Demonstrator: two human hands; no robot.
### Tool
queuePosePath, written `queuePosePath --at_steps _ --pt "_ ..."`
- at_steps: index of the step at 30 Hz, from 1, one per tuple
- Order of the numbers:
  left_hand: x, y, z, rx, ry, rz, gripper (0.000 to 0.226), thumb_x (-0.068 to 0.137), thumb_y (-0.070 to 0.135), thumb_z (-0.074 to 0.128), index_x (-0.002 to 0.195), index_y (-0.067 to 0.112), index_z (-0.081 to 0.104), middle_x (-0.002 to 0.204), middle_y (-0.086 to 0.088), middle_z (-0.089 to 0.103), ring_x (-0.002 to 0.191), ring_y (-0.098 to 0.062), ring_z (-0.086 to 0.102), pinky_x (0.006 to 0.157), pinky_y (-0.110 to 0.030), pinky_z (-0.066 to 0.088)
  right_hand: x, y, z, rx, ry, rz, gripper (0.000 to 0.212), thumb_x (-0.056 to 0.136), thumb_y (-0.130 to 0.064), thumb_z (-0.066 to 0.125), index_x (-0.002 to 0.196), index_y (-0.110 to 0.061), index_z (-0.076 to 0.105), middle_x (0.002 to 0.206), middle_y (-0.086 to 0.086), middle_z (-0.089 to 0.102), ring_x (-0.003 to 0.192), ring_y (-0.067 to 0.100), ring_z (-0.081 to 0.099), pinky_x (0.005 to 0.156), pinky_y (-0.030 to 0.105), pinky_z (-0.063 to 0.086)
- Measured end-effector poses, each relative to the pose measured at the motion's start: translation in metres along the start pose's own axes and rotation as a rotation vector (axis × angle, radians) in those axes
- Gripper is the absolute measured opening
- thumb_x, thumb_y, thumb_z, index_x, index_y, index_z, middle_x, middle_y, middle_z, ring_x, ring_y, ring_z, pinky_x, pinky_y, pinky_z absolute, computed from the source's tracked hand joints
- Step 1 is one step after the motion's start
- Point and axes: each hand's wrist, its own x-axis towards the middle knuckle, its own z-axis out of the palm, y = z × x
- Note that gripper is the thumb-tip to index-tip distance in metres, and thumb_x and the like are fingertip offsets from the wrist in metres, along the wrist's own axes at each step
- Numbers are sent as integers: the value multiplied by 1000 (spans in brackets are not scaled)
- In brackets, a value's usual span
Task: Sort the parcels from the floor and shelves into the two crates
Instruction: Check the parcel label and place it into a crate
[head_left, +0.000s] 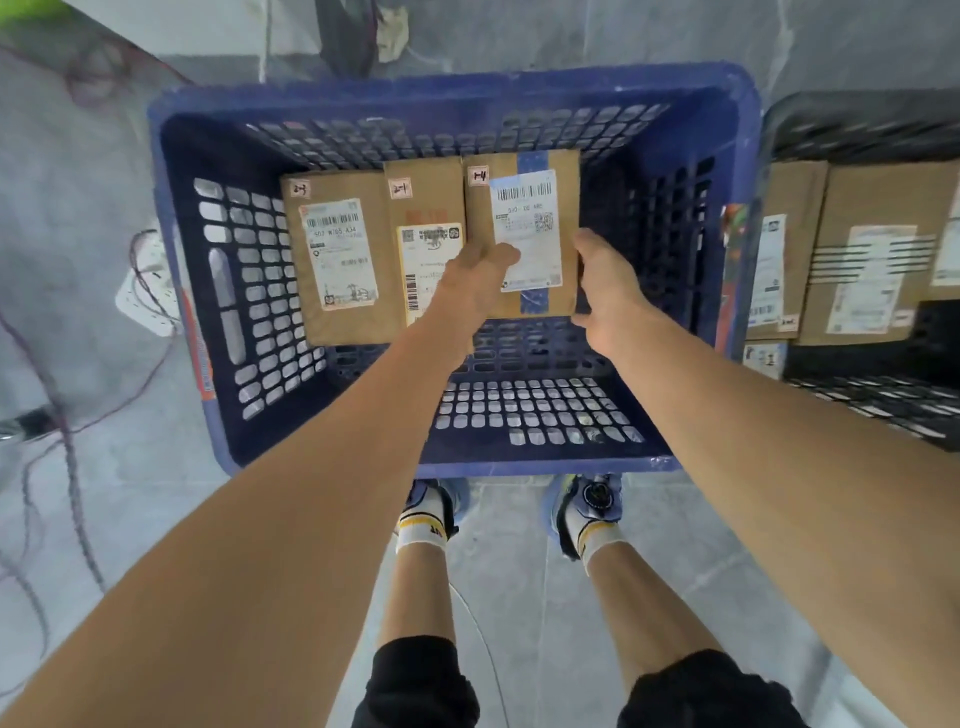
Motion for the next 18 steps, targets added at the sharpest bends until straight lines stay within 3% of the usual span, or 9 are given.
queuePosePath --at_steps 2,4,7,10,12,18 --pt "6 -4 -1 -10 -3 -10 67 88 51 57 150 28 46 151 -1 49 135 -26 47 115 -48 37 11 1 3 4 -25 -4 27 107 -48 48 121 -35 66 122 -11 69 119 18 60 117 47 37" --pt "11 -8 -5 -22 -11 0 61 96 46 56 153 29 43 154 1 46 139 -22 44 116 -44 35 21 3 6 29 -49 -6 59 94 -57 56 149 -35 54 149 -6 59 138 22 52 121 52 33" --pt "14 -16 -10 0 -23 37 62 96 46 56 154 32 40 154 3 45 140 -18 43 110 -39 34 53 21 4 31 -63 -36 84 72 -61 58 152 -38 49 155 -7 55 141 22 51 121 54 33" --pt "15 -20 -13 1 -30 65 72 86 53 55 153 34 41 155 3 44 140 -18 43 115 -45 34 66 31 4 21 -87 -51 88 69 -60 56 154 -44 45 157 -10 53 141 20 51 121 54 31" --pt "16 -21 -13 -20 -28 66 73 82 54 55 152 35 43 154 4 45 139 -18 43 114 -45 35 49 24 9 17 -95 -25 81 81 -53 54 160 -44 36 162 -8 47 145 20 46 123 53 28" --pt "0 -11 -15 -79 -9 51 57 96 47 57 149 30 47 150 5 49 138 -17 45 117 -48 35 15 -4 8 -2 -85 -70 73 103 -54 50 167 -36 21 172 -7 27 156 18 28 124 45 19"
